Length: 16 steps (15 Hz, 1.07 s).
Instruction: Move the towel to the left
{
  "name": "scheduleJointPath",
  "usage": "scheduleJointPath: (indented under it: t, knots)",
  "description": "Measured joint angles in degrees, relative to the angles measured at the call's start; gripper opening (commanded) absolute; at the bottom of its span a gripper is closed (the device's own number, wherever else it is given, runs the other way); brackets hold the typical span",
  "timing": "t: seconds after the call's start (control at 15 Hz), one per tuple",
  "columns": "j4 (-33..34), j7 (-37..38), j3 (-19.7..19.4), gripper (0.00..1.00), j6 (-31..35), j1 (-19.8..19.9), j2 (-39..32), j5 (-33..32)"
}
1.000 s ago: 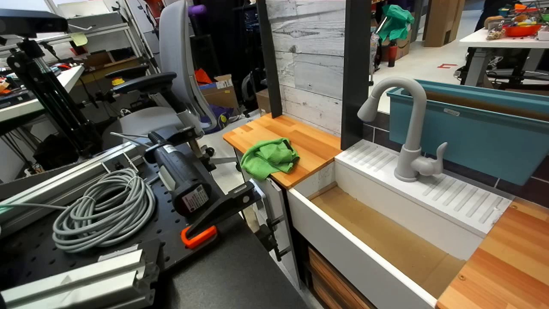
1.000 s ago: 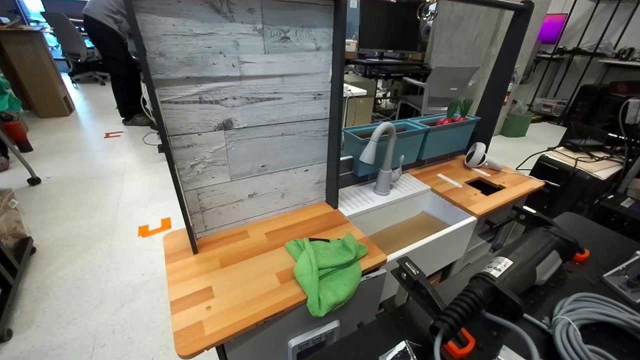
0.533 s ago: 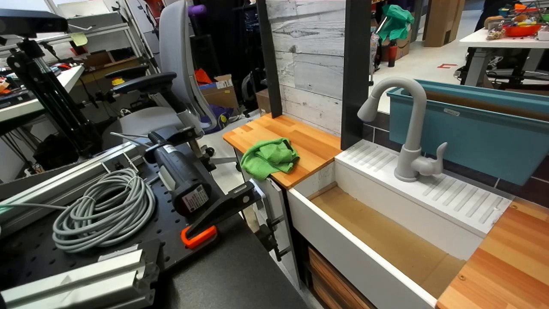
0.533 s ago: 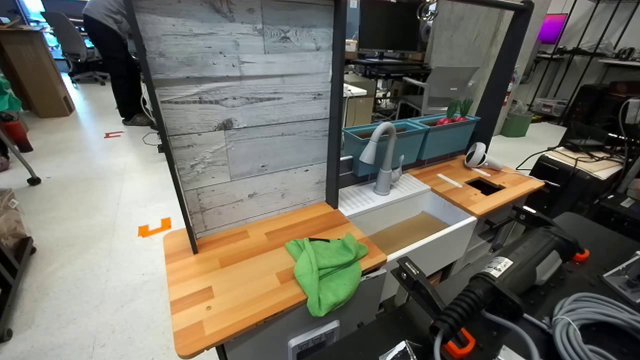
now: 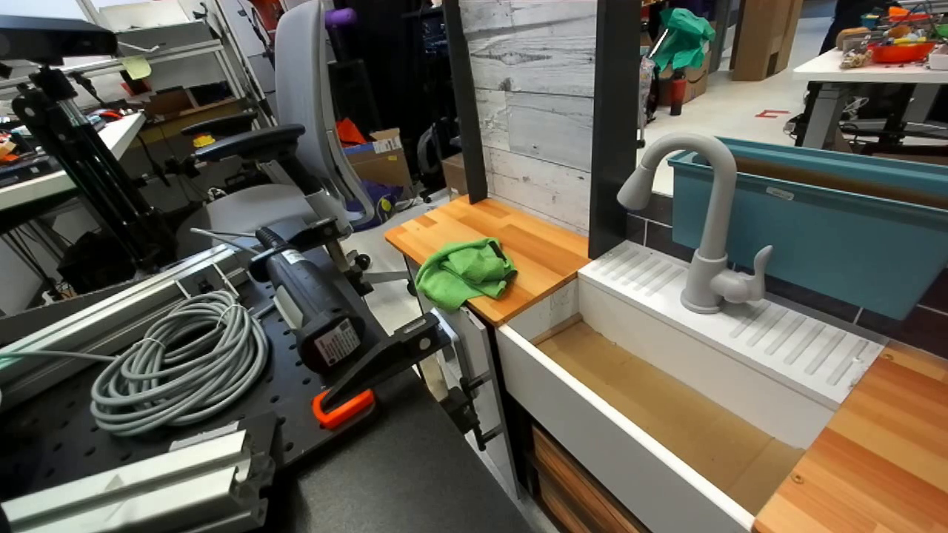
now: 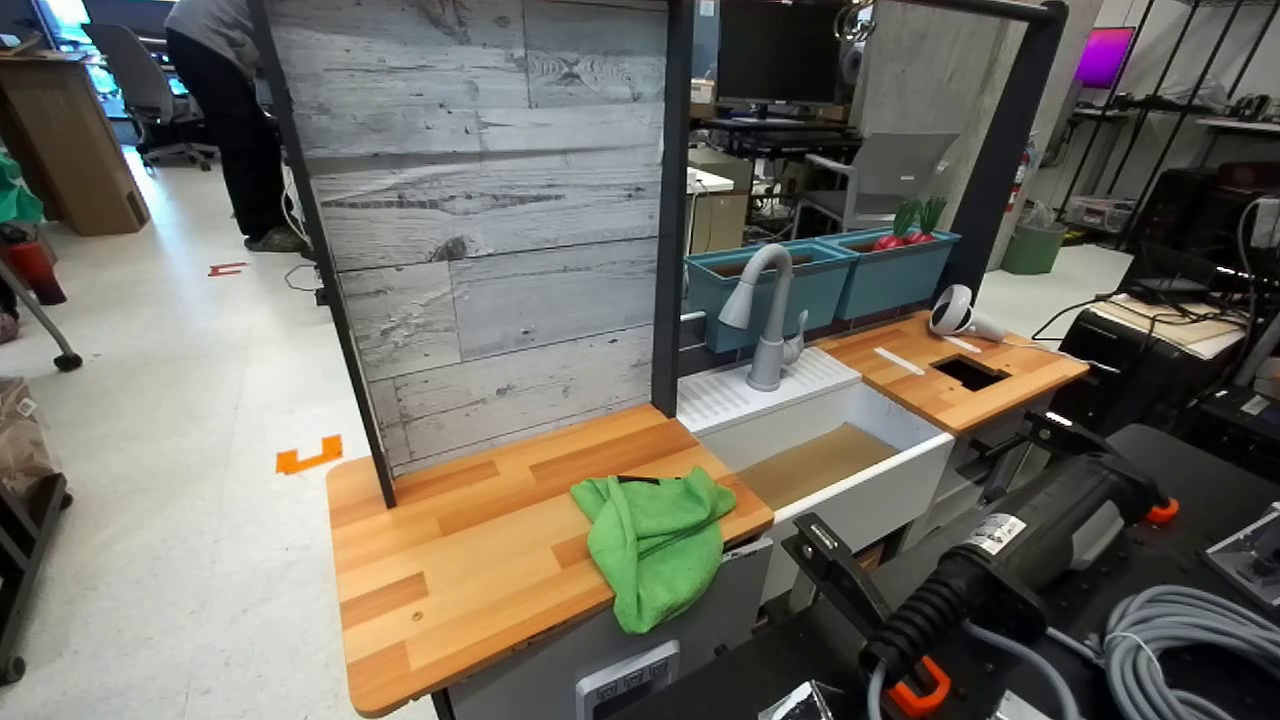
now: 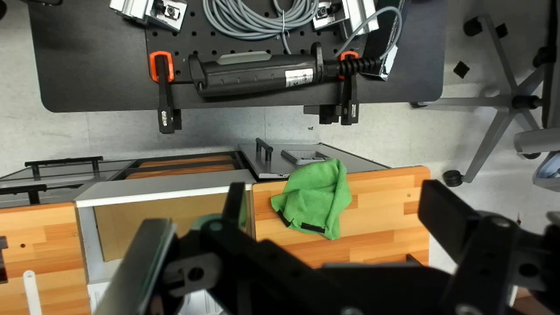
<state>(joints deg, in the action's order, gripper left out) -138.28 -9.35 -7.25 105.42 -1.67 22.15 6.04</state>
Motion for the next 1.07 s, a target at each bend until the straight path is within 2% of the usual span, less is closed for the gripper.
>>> scheduleJointPath:
  t: [0.33,0.53,1.07]
  knots:
    - [-0.09,0.20,0.37,1.00,0.35,0.01,-0.09,0.00]
    - [-0.05,2.02,1.95,1.00,3.78,0.00,-1.43,0.00]
    - [3.65,7.74,8.18,1.00,16.53,-0.35,-14.67,0.00]
